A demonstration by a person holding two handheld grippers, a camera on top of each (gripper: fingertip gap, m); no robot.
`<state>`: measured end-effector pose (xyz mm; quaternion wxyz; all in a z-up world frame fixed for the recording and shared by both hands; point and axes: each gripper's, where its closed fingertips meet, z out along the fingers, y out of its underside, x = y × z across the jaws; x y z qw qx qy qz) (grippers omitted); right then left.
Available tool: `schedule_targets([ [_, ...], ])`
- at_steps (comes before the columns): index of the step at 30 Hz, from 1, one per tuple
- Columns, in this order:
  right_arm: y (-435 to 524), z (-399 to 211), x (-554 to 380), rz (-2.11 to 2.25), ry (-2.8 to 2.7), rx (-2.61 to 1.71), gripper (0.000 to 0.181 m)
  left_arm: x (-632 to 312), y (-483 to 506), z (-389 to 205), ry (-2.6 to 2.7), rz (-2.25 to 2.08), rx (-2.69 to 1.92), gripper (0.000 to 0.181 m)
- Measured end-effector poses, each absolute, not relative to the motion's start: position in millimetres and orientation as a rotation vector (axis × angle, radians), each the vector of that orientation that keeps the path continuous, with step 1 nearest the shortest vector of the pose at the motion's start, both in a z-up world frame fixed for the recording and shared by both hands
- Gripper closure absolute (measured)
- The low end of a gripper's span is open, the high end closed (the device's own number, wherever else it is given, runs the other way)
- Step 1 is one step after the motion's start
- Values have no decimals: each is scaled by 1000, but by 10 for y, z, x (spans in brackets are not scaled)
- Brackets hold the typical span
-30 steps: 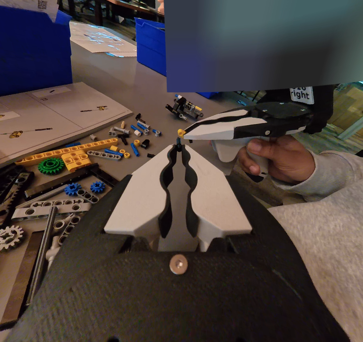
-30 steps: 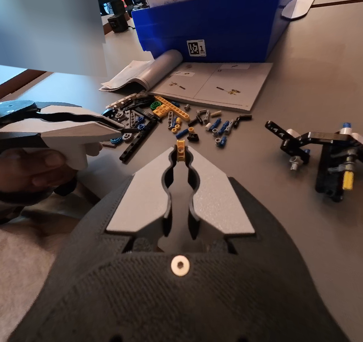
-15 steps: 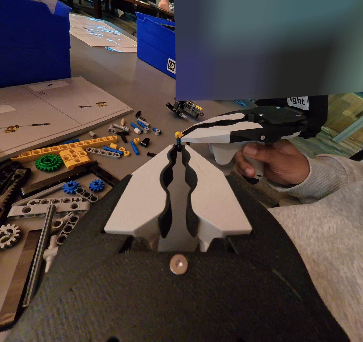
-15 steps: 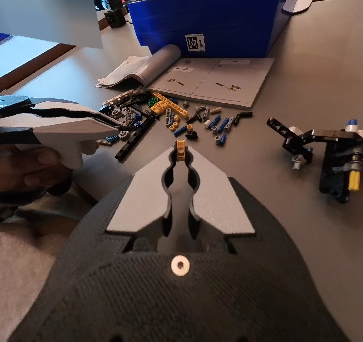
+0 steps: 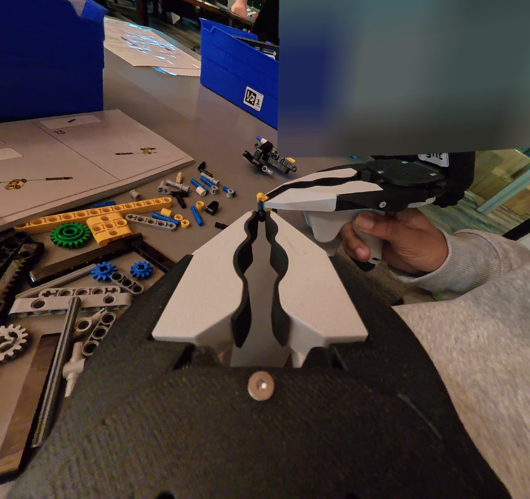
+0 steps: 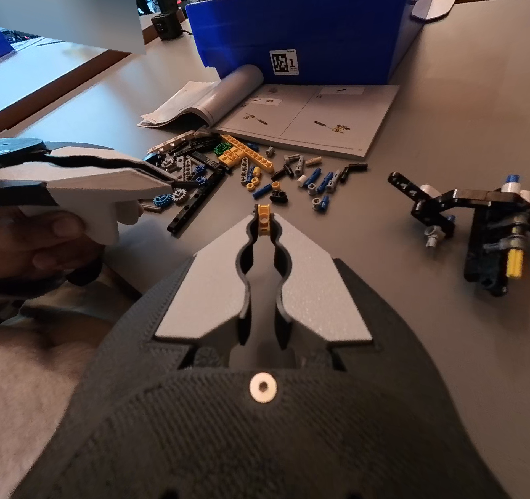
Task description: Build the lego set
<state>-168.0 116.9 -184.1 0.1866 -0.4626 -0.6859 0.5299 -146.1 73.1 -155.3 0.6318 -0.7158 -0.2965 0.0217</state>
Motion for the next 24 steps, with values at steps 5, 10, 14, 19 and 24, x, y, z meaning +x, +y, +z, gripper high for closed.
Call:
schedule_targets([
  [5,1173,-1831,-1675,1492,-1930,-1297,176,-1461,731,-1551,-680,43,-1636,178],
  [10,1158,-1817,-1660,1498,-1934,-1286,176,-1460,734,-1555,-679,44,-1640,178],
  [14,1131,-1796,-1647,1507,-1930,-1275,176,-1470,735,-1568,-689,42,-1645,178],
  [19,1123,-1769,-1649,1551,-1913,-1302,176,-1470,738,-1572,-689,39,-1648,178],
  [24,1116,-1753,-1627,1584,-1920,-1326,176,-1463,746,-1576,-681,45,-1656,178],
])
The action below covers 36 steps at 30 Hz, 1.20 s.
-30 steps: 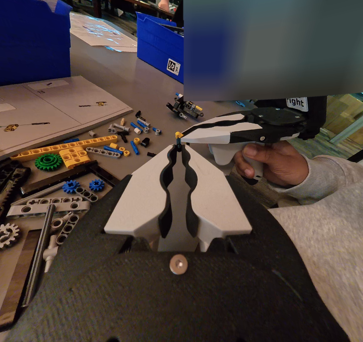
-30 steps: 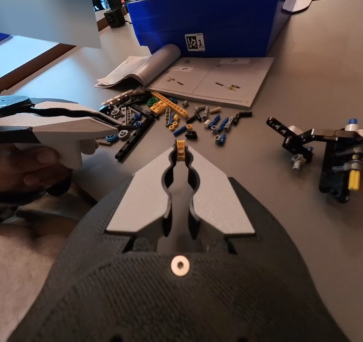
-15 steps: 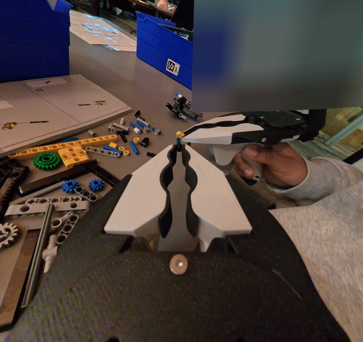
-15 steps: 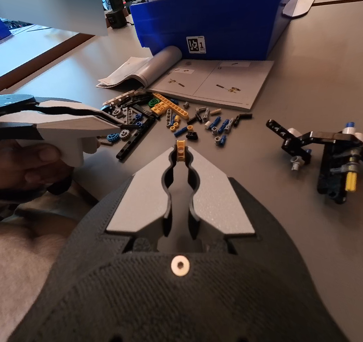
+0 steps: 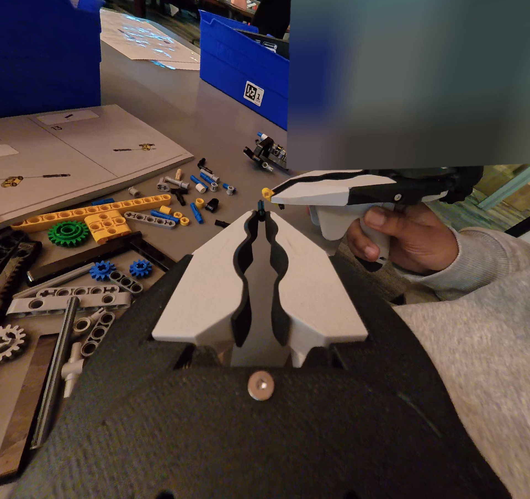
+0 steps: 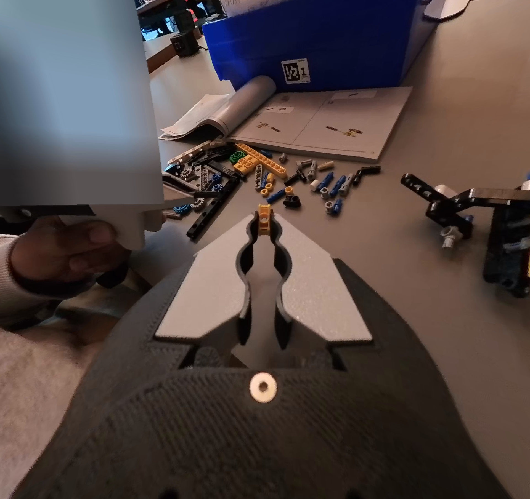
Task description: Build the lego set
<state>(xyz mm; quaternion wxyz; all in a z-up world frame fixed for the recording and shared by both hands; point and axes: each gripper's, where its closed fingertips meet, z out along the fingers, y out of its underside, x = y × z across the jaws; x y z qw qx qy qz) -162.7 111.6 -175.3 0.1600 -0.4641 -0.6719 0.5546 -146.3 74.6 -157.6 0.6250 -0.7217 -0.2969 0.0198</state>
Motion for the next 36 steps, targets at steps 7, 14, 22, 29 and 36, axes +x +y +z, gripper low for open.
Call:
schedule_targets([
  [7,1004,-1715,-1573,1647,-1946,-1311,176,-1447,759,-1584,-669,50,-1668,178],
  [14,959,-1677,-1554,1849,-1908,-1477,176,-1435,769,-1590,-660,47,-1675,177],
  [22,980,-1674,-1561,2080,-1827,-1715,176,-1426,773,-1588,-652,49,-1677,178],
  [29,929,-1695,-1534,1981,-1894,-1619,176,-1418,780,-1595,-650,42,-1682,177],
  [36,900,-1700,-1520,1868,-1938,-1499,176,-1416,781,-1597,-654,26,-1680,177],
])
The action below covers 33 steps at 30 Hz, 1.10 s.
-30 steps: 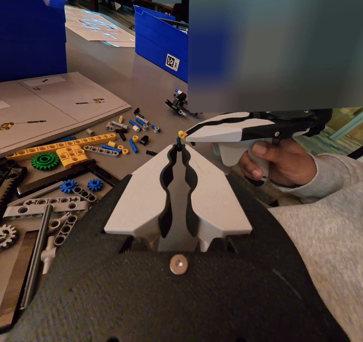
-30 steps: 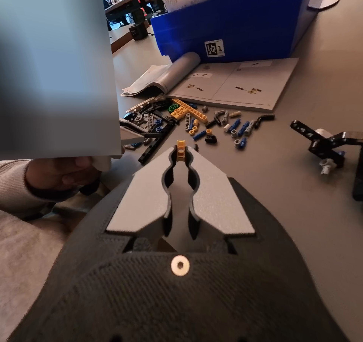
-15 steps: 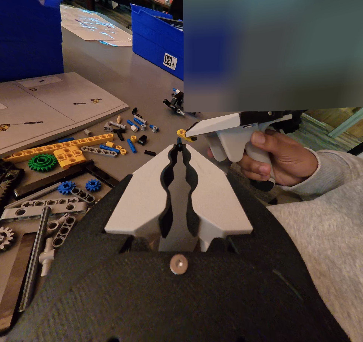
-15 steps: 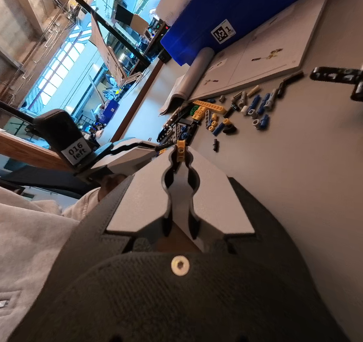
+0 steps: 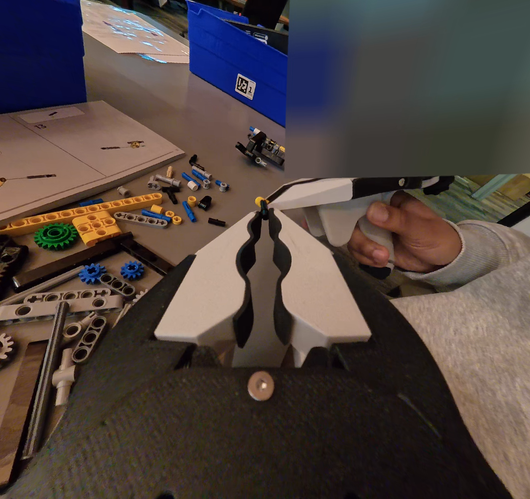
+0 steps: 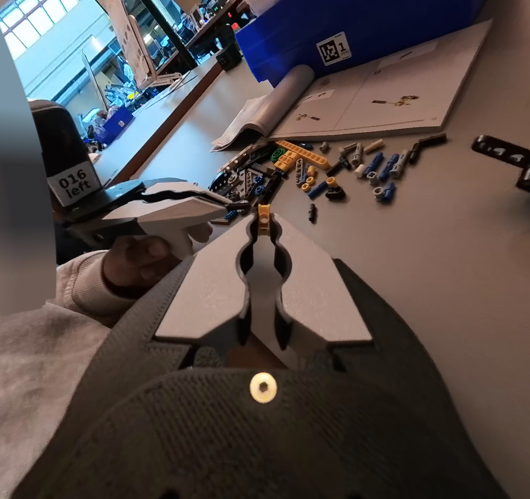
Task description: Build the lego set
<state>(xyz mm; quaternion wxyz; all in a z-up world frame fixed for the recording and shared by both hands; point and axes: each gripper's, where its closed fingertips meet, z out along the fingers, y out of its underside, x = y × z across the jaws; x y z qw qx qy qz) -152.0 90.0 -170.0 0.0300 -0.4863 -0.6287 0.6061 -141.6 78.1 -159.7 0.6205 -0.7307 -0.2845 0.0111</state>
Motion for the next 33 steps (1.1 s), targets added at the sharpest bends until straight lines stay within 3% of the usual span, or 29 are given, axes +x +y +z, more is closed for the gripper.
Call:
schedule_targets([
  [33,884,-1671,-1519,1650,-1956,-1263,176,-1429,785,-1631,-680,3,-1691,176],
])
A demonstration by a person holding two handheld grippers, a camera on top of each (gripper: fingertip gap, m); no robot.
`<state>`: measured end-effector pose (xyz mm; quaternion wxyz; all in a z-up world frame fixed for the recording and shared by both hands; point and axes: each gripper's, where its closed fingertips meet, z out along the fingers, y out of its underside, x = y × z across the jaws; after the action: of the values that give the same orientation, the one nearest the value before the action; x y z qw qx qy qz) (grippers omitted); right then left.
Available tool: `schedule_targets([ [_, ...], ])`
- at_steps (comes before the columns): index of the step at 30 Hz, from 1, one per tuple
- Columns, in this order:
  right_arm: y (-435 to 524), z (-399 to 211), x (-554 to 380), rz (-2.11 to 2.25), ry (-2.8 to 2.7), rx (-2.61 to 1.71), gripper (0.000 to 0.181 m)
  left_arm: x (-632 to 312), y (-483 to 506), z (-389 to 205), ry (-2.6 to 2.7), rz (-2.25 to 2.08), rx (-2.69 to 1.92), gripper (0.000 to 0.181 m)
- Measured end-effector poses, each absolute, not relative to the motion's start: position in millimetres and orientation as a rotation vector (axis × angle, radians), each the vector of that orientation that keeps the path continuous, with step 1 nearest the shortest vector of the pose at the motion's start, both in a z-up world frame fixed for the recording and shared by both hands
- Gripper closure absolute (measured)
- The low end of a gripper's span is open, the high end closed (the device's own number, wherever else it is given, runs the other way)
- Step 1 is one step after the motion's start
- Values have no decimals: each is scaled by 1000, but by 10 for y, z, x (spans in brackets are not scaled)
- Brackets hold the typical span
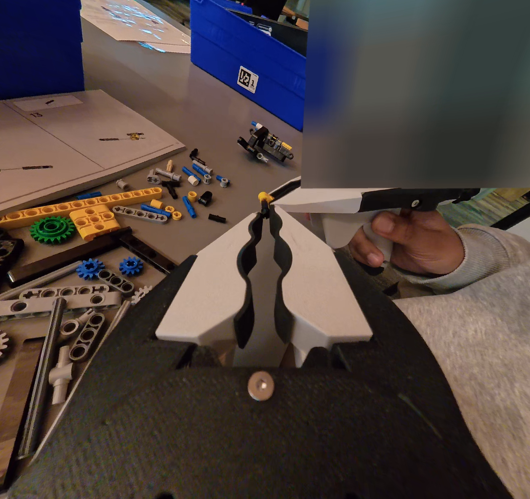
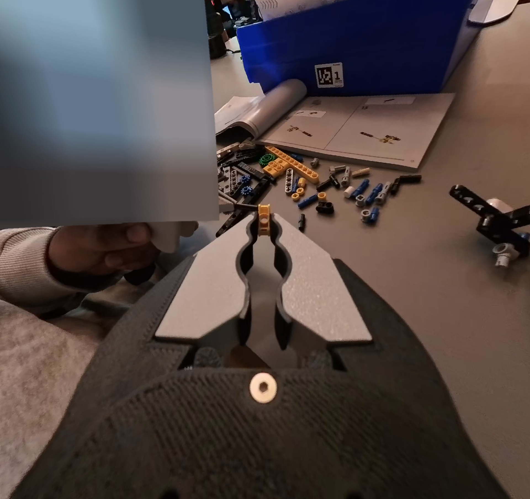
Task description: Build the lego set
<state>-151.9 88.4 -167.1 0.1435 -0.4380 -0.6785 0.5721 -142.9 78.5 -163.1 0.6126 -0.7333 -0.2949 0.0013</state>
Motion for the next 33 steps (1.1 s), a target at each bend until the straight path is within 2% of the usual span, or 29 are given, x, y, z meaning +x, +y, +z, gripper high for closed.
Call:
schedule_targets([
  [33,869,-1725,-1517,1569,-1980,-1227,176,-1441,793,-1625,-697,40,-1682,176],
])
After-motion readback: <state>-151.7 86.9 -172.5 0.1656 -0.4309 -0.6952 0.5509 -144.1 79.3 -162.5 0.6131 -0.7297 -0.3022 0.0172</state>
